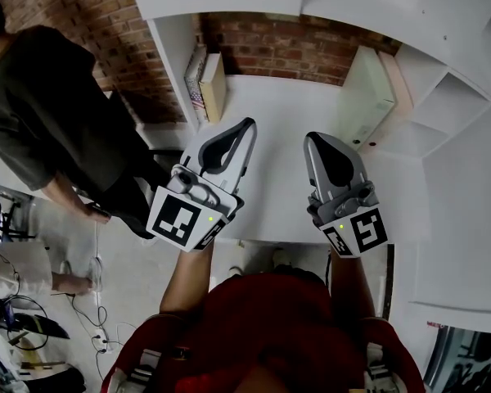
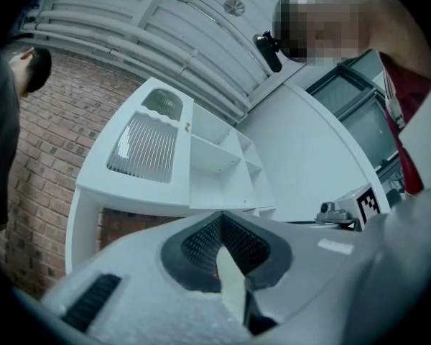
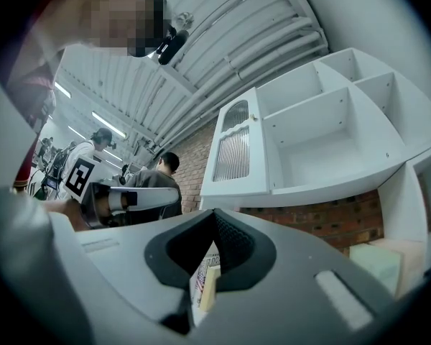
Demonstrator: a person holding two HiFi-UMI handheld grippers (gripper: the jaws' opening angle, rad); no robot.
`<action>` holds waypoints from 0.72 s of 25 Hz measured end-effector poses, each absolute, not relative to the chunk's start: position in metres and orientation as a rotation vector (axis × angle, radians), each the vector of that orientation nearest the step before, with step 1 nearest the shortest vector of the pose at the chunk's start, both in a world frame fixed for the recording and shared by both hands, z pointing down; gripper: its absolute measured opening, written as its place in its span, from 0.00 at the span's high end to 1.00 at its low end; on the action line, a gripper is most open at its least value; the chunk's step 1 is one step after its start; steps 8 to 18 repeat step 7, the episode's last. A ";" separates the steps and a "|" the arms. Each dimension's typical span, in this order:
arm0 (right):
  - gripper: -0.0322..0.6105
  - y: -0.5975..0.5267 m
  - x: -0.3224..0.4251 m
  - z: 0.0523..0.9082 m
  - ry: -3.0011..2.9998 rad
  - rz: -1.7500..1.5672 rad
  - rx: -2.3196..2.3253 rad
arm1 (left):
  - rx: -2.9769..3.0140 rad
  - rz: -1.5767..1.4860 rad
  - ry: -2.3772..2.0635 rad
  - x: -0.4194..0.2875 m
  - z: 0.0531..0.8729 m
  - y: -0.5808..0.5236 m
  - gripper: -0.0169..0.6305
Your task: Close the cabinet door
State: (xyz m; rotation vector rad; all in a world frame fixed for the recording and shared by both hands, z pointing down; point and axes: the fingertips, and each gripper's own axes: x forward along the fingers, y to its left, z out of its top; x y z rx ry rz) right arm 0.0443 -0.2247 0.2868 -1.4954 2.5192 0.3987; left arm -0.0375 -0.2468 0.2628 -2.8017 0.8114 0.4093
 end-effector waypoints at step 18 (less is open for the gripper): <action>0.93 -0.224 0.047 0.280 2.518 0.396 -1.489 | -2.801 0.404 0.813 -0.036 0.258 -0.245 0.97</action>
